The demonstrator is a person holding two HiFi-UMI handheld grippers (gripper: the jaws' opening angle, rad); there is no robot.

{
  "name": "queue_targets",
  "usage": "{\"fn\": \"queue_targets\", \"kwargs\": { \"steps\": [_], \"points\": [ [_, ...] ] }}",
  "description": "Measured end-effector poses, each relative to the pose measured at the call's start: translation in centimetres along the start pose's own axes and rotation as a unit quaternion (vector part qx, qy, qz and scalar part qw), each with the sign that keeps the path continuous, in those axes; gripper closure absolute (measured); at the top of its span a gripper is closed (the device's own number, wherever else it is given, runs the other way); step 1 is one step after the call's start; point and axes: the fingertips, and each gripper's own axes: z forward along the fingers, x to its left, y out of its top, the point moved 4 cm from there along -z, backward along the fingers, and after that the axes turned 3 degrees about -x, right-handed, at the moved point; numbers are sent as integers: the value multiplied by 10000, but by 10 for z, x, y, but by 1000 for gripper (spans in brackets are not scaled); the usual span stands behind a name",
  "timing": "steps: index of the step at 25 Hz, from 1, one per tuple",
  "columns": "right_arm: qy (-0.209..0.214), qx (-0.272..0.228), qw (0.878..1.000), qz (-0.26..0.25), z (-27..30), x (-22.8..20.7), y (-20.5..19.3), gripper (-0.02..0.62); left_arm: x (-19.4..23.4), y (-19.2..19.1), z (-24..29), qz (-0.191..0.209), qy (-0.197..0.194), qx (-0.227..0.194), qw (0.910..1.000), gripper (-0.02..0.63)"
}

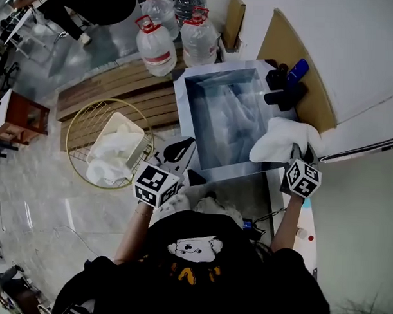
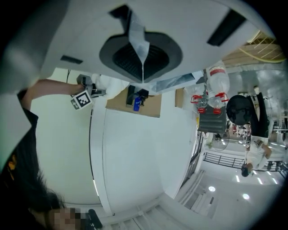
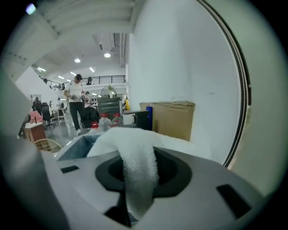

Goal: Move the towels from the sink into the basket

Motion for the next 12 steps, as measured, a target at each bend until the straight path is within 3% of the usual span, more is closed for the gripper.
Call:
{"fn": "queue_targets", "kwargs": {
  "steps": [6,12],
  "points": [
    [398,-695,9962,343,-41,52,50,497,25,-2,-37,-120,148,-144,9997,597],
    [1189,-1217,9848,359,-65,148,101,497,62,-9,-88,-226,401,-256,9986,597]
  ]
}}
